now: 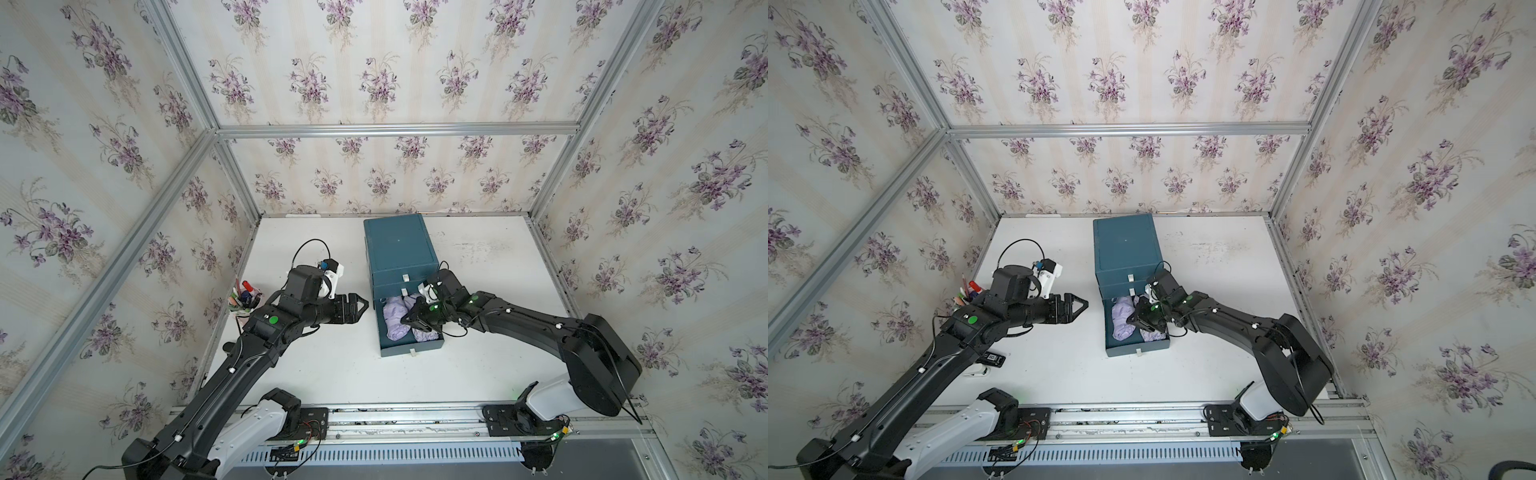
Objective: Place the umbrella in the drawer by color
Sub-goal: Place the umbrella in the drawer.
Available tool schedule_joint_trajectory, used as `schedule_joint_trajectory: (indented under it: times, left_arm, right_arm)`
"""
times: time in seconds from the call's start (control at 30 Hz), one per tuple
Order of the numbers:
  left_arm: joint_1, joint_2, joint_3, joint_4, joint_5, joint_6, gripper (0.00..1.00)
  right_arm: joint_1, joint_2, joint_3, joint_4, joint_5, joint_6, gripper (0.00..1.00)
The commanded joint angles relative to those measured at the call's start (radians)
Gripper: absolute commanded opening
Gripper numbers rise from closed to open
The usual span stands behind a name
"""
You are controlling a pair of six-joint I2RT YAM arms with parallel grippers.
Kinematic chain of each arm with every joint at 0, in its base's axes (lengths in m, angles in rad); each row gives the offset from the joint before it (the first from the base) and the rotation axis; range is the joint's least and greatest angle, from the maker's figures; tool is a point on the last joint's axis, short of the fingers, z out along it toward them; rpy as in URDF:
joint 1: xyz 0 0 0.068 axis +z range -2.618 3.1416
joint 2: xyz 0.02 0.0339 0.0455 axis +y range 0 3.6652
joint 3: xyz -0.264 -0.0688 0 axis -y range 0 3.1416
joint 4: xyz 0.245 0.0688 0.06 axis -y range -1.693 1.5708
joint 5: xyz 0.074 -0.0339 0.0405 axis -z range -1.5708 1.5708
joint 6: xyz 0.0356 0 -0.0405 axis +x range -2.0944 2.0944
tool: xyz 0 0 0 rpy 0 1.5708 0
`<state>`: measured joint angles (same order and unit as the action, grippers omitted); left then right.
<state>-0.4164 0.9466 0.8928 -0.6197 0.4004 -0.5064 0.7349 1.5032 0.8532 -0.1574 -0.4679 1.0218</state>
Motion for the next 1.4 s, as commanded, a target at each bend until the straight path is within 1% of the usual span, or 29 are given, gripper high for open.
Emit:
schedule_joint_trajectory:
  times: [0.0, 0.1, 0.3, 0.5, 0.73, 0.83, 0.87, 0.93, 1.03, 1.1, 1.17, 1.23, 1.27, 1.3, 1.37]
  left_arm:
    - [0.001, -0.006, -0.007, -0.001, 0.011, -0.006, 0.85]
    - [0.001, -0.014, -0.024, 0.017, 0.019, -0.015, 0.86]
    - [0.001, -0.020, -0.041, 0.027, 0.029, -0.023, 0.86]
    - [0.001, -0.017, -0.046, 0.025, 0.035, -0.025, 0.86]
    - [0.001, -0.019, -0.049, 0.030, 0.039, -0.029, 0.85]
    - [0.001, -0.013, -0.058, 0.048, 0.049, -0.035, 0.86]
    - [0.001, -0.010, -0.056, 0.048, 0.051, -0.035, 0.86]
    - [0.001, -0.007, -0.052, 0.044, 0.051, -0.035, 0.85]
    - [0.001, -0.006, -0.050, 0.051, 0.049, -0.034, 0.86]
    - [0.001, 0.005, -0.027, 0.036, 0.045, -0.020, 0.86]
    - [0.001, 0.022, 0.015, 0.007, 0.026, 0.003, 0.86]
    - [0.001, 0.041, 0.064, -0.018, -0.018, 0.024, 0.88]
    - [0.001, 0.053, 0.087, -0.024, -0.035, 0.030, 0.89]
    - [0.001, 0.071, 0.118, -0.030, -0.075, 0.036, 0.89]
    - [0.001, 0.119, 0.186, -0.048, -0.117, 0.052, 0.90]
  right_arm:
    - [0.000, -0.016, -0.007, 0.067, 0.042, 0.033, 0.00]
    - [0.000, -0.014, -0.024, 0.077, 0.057, 0.042, 0.00]
    - [0.000, -0.016, -0.078, 0.144, 0.048, 0.086, 0.00]
    - [0.001, -0.040, -0.089, 0.150, 0.068, 0.106, 0.00]
    - [0.012, -0.016, -0.082, 0.168, 0.093, 0.102, 0.00]
    - [0.032, -0.003, -0.083, 0.189, 0.127, 0.095, 0.01]
    - [0.041, 0.004, -0.082, 0.191, 0.138, 0.096, 0.05]
    - [0.067, 0.026, -0.072, 0.199, 0.148, 0.089, 0.21]
    - [0.100, 0.054, -0.035, 0.153, 0.169, 0.056, 0.42]
    - [0.117, 0.043, -0.023, 0.106, 0.207, 0.039, 0.51]
    - [0.132, 0.011, -0.022, 0.057, 0.254, 0.020, 0.58]
    - [0.152, -0.044, -0.014, -0.022, 0.341, -0.016, 0.62]
    - [0.166, -0.072, -0.012, -0.059, 0.390, -0.030, 0.64]
    - [0.182, -0.111, -0.013, -0.093, 0.445, -0.044, 0.66]
    - [0.216, -0.183, -0.032, -0.132, 0.531, -0.067, 0.67]
